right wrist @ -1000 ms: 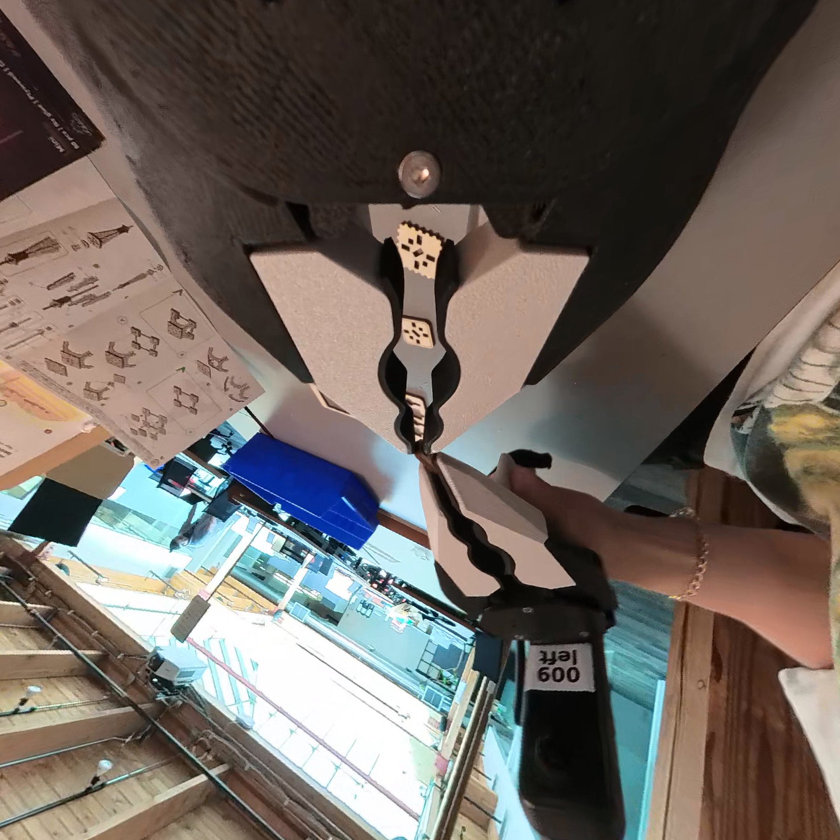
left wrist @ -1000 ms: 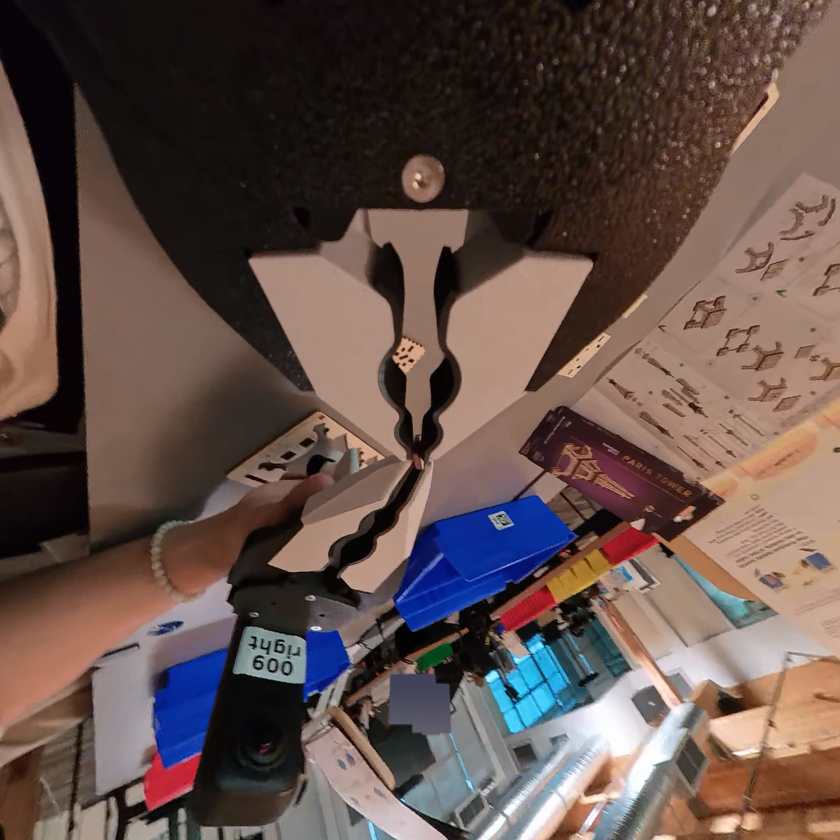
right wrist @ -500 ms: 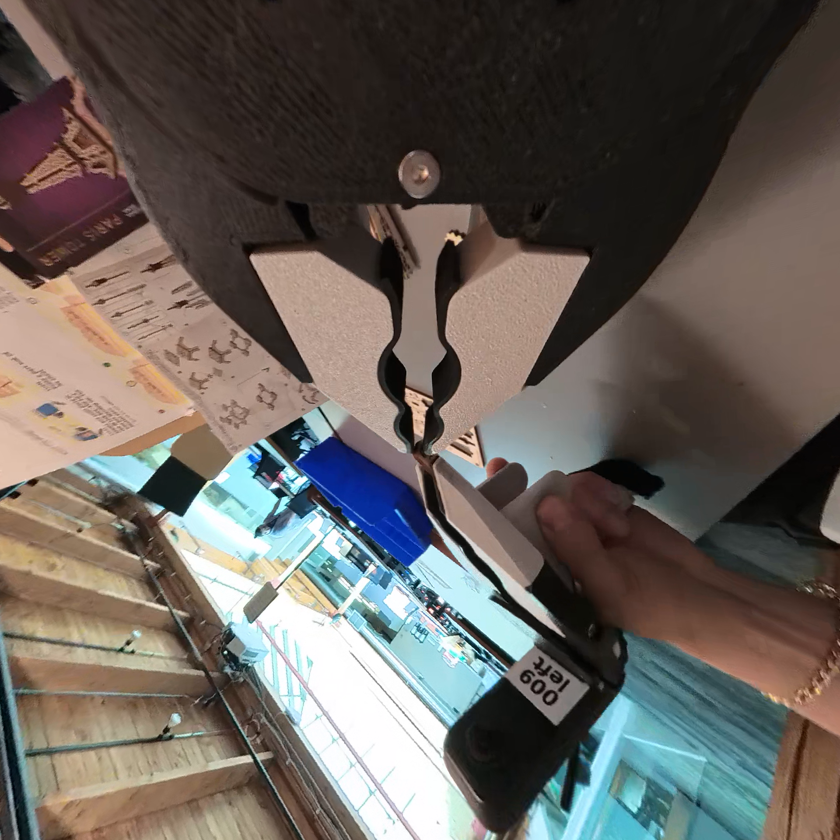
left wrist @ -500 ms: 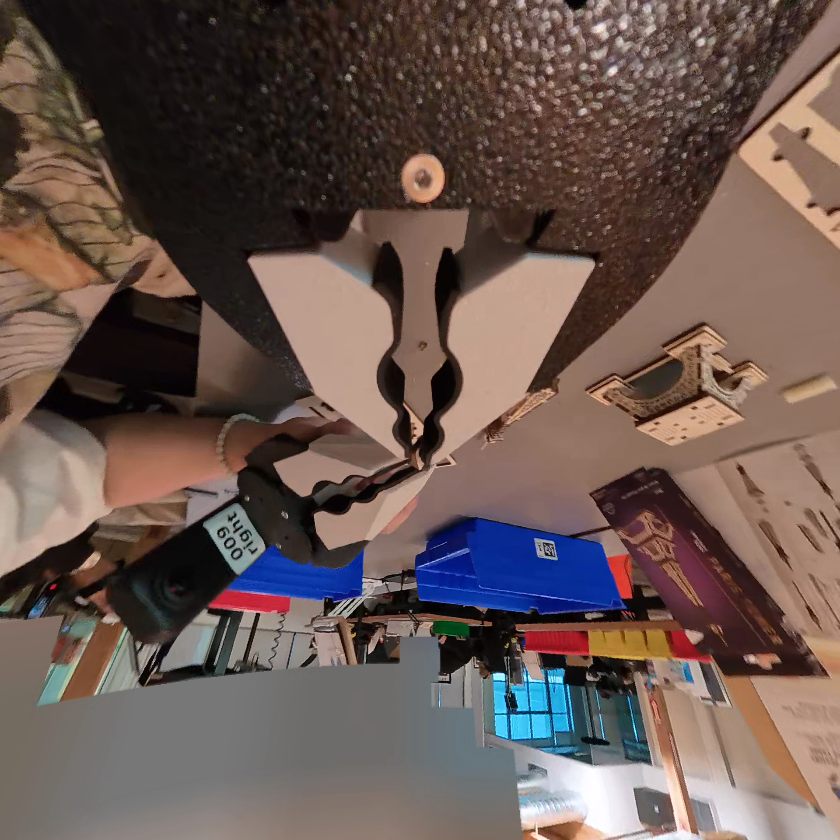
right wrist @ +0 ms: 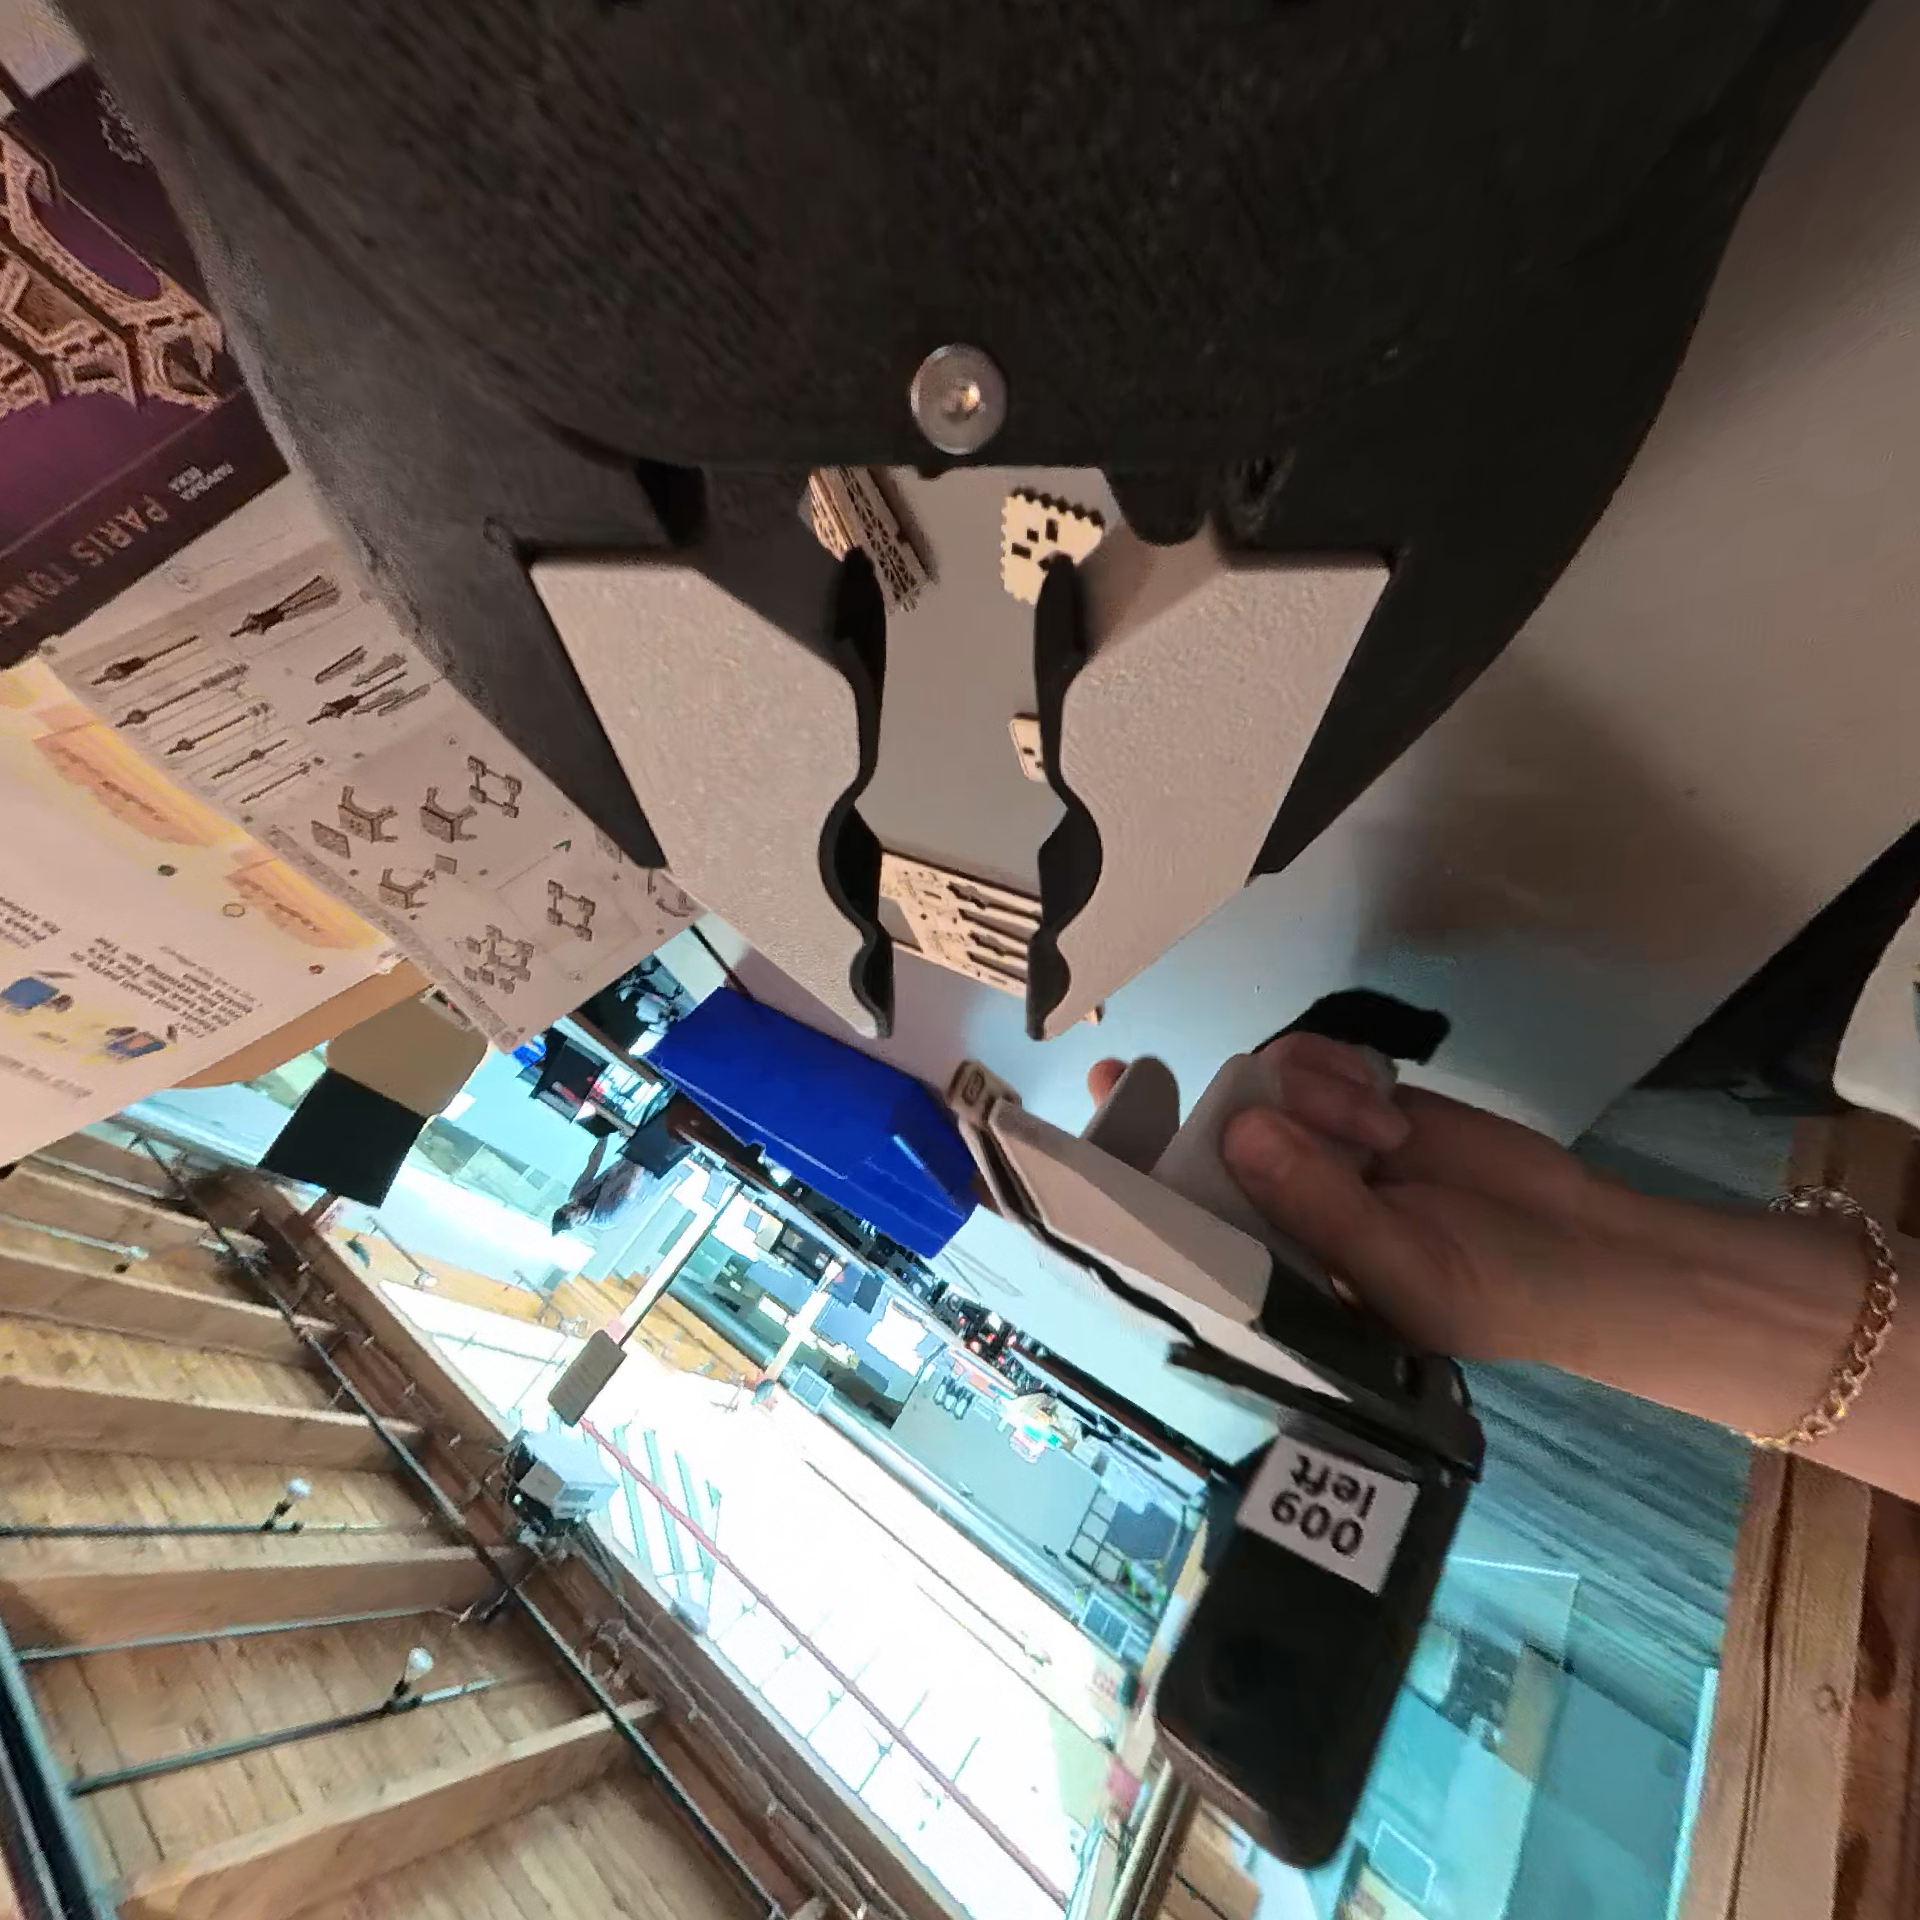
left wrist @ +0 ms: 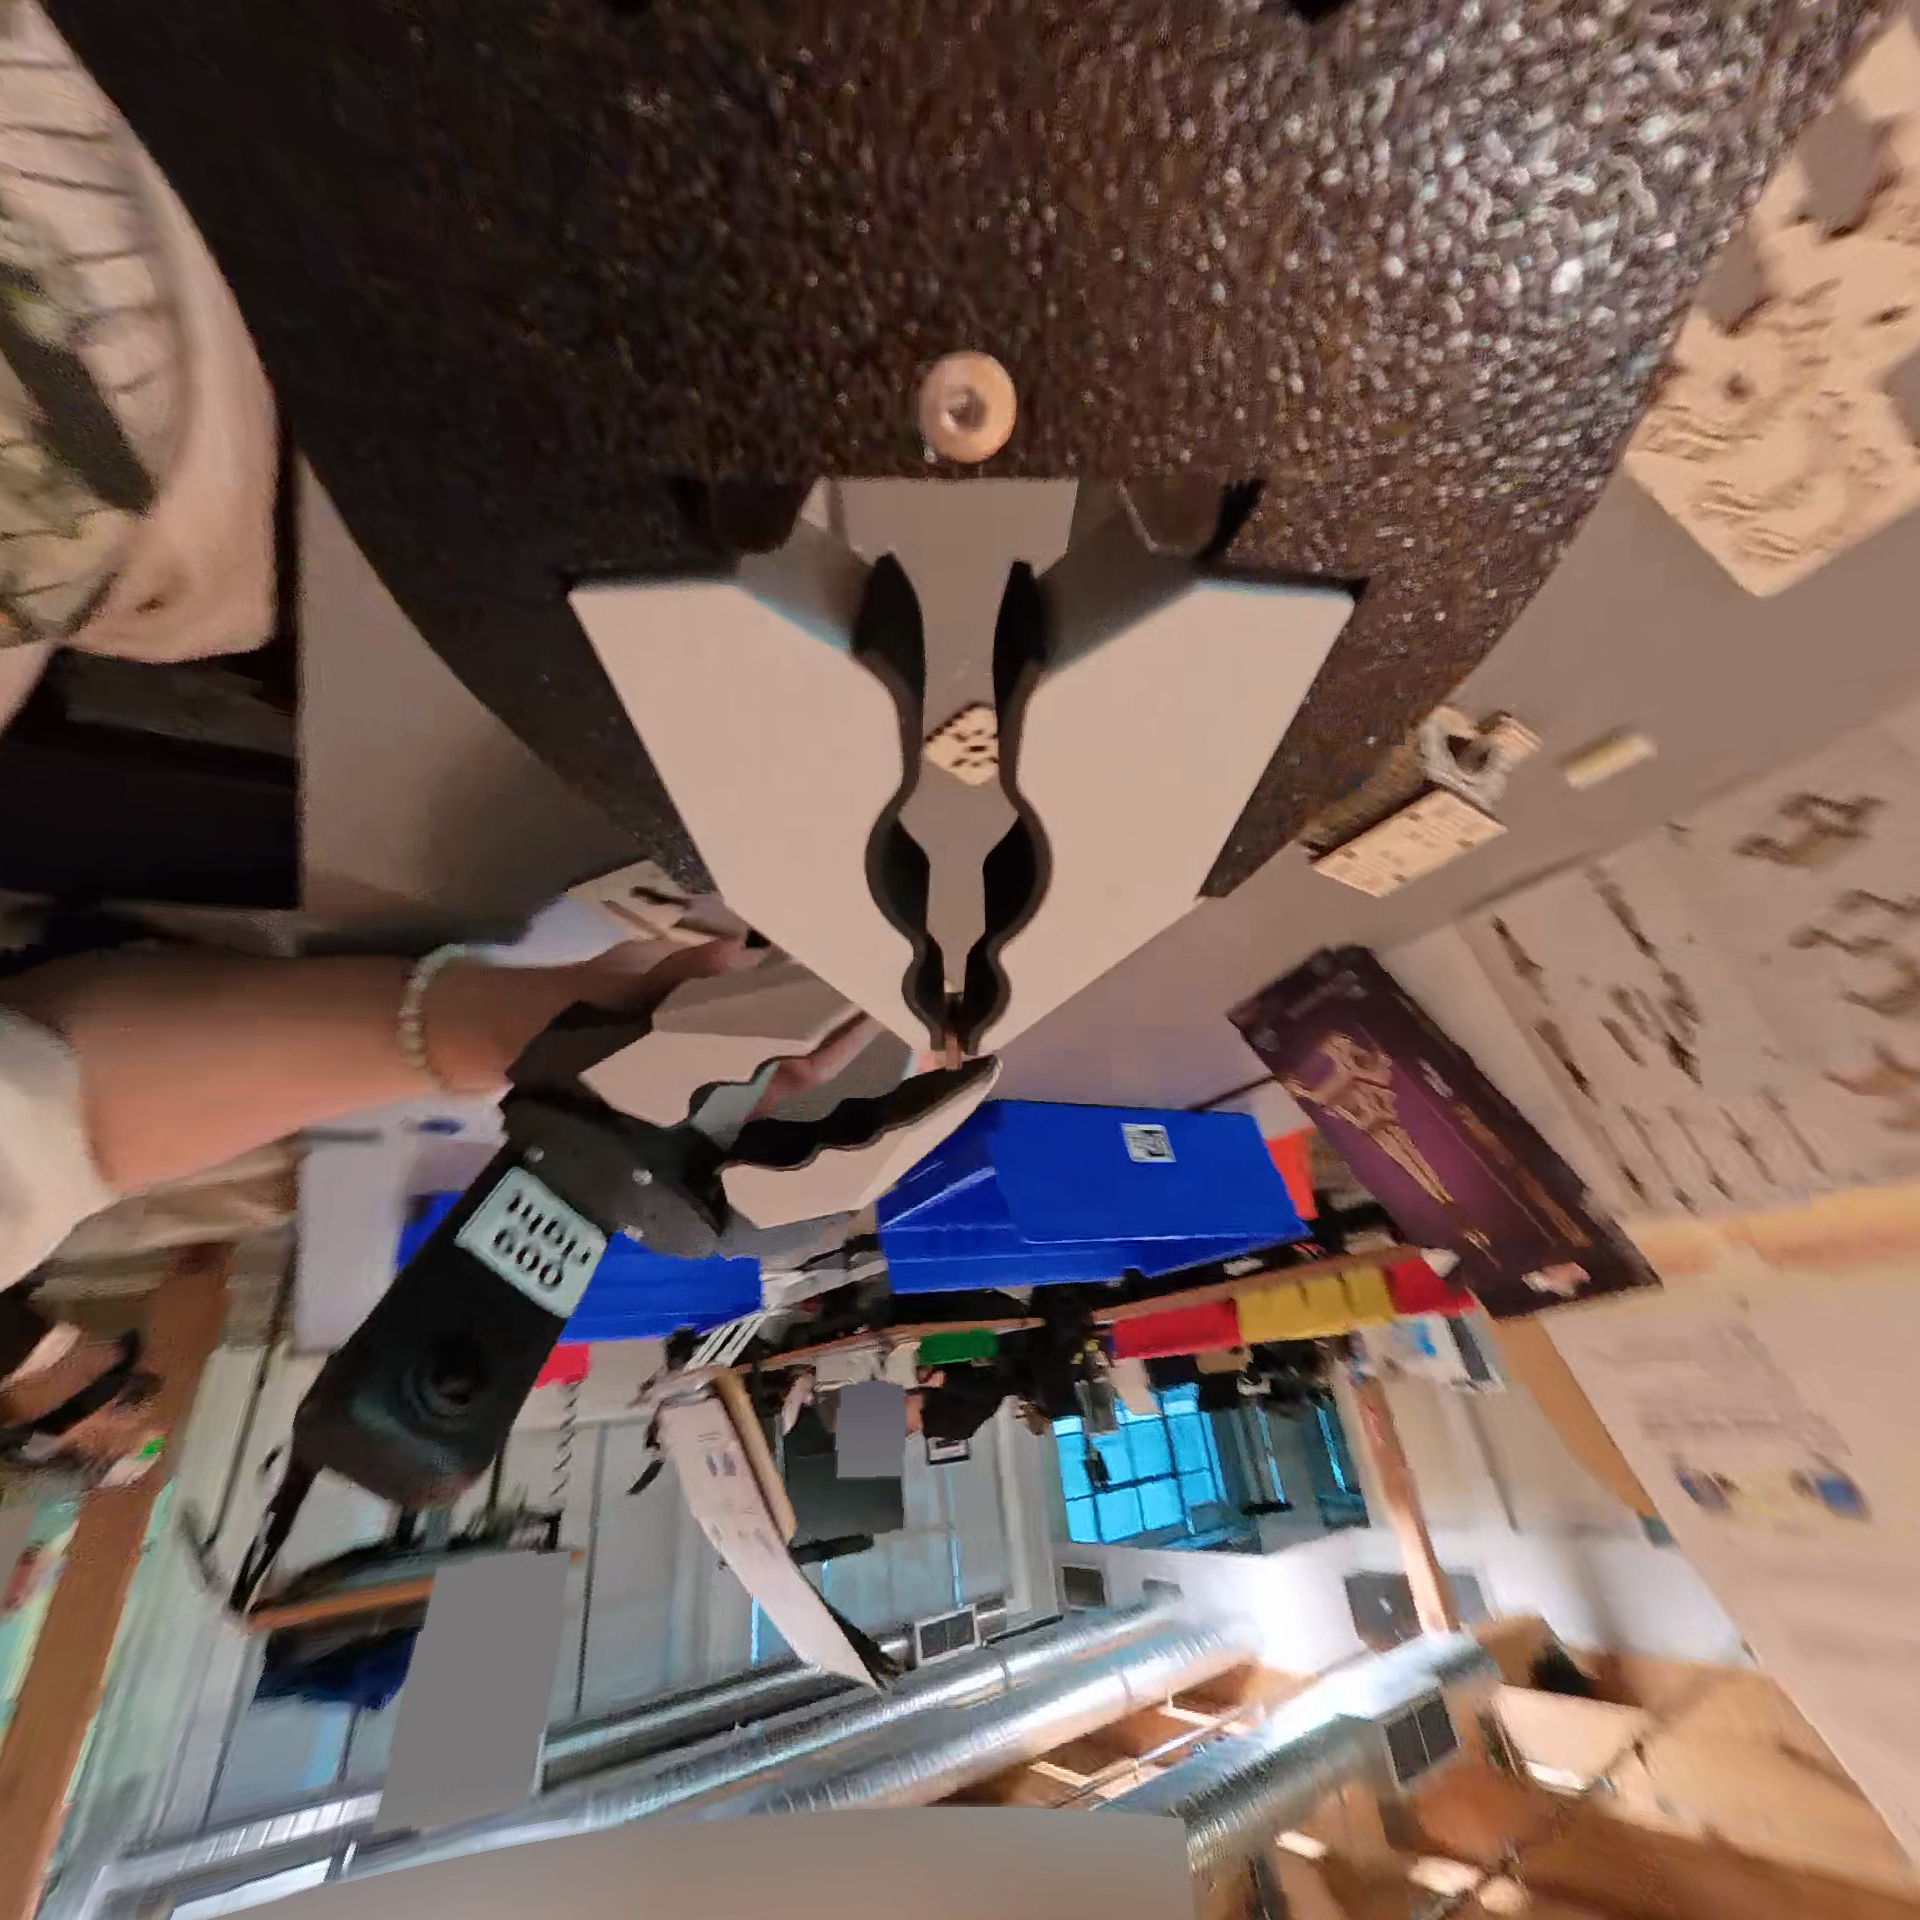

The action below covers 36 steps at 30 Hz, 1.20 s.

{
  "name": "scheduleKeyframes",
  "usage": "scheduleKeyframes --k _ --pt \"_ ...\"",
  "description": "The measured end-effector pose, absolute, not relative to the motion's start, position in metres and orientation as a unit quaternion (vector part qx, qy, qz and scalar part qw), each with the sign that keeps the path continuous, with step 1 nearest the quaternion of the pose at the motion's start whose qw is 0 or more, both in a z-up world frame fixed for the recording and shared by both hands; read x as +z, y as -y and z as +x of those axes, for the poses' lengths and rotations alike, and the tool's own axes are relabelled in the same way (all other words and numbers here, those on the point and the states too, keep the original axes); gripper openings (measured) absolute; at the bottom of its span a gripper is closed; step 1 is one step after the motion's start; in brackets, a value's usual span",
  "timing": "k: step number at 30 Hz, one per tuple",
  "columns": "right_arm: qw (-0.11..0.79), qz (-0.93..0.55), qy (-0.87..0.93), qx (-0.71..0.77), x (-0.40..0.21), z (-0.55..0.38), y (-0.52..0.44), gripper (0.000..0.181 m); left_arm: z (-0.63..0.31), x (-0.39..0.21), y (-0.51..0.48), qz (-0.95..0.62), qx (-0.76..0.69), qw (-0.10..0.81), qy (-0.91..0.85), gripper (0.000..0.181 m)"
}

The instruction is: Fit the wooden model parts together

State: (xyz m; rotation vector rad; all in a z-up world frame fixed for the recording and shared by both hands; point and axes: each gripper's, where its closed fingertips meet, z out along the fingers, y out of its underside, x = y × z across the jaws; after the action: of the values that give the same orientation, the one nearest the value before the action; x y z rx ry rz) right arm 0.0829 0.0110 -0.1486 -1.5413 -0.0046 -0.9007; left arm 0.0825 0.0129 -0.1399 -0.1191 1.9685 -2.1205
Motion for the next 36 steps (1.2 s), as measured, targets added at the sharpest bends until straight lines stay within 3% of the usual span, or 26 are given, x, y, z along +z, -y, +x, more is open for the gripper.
scheduleKeyframes --k 6,11,21,36 --pt "0.651 -0.694 -0.011 -0.308 -0.152 0.075 -0.008 0.029 0.092 -0.157 -0.015 0.136 -0.566 0.388 -0.715 0.000" --pt "0.669 -0.706 -0.043 -0.227 -0.153 0.074 -0.006 0.026 0.091 -0.173 -0.008 0.254 -0.438 0.498 -0.704 0.000" --pt "0.644 -0.748 -0.070 -0.144 -0.171 0.072 0.001 0.021 0.079 -0.175 0.004 0.398 -0.343 0.583 -0.620 0.000" --pt "0.587 -0.780 -0.005 -0.218 -0.184 0.072 0.005 0.001 0.074 -0.182 0.012 0.579 -0.229 0.568 -0.538 0.001"
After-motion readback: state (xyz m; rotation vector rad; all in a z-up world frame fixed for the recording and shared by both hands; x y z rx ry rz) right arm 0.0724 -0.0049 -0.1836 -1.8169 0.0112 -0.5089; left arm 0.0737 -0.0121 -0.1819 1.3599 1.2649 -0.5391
